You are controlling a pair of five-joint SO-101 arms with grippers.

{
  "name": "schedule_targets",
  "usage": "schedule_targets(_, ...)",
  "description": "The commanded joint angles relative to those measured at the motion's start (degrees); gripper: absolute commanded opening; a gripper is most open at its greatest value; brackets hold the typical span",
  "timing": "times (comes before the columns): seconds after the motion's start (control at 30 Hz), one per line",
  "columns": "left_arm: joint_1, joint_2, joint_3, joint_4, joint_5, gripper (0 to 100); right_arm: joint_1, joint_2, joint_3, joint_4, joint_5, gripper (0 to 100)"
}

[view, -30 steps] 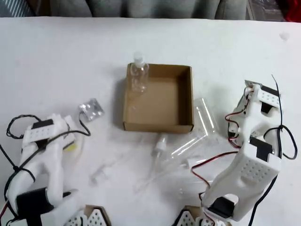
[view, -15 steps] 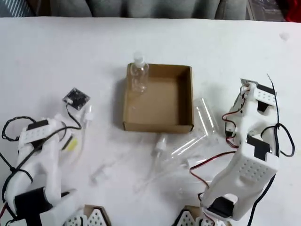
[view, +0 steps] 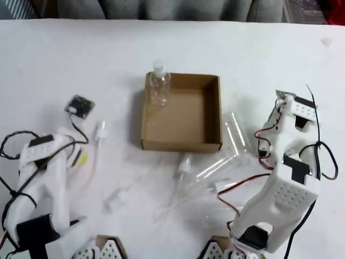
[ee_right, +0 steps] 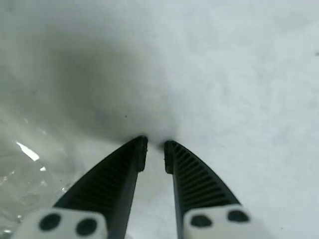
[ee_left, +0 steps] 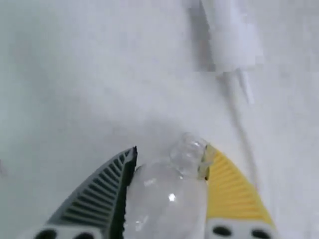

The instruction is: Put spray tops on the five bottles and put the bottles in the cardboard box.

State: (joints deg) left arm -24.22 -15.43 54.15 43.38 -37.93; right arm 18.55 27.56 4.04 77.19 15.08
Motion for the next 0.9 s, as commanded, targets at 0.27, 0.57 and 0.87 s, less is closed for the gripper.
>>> schedule_targets(0.27, 1.27, -0.57, -19.87, 18.64, 28.66, 15, -4.44, 0.48, 0.26, -1.36, 0.35, 1.6)
schedule_targets(0.57, 1.36, -0.57, -25.41, 27.60, 28.48, 15, -4.18, 0.48, 0.26, -1.36, 0.44, 1.6)
schedule_targets(0.87, 1.10, -0.57, -25.23, 27.69, 28.31, 34, -4.00, 0.48, 0.53, -1.10, 0.62, 1.6)
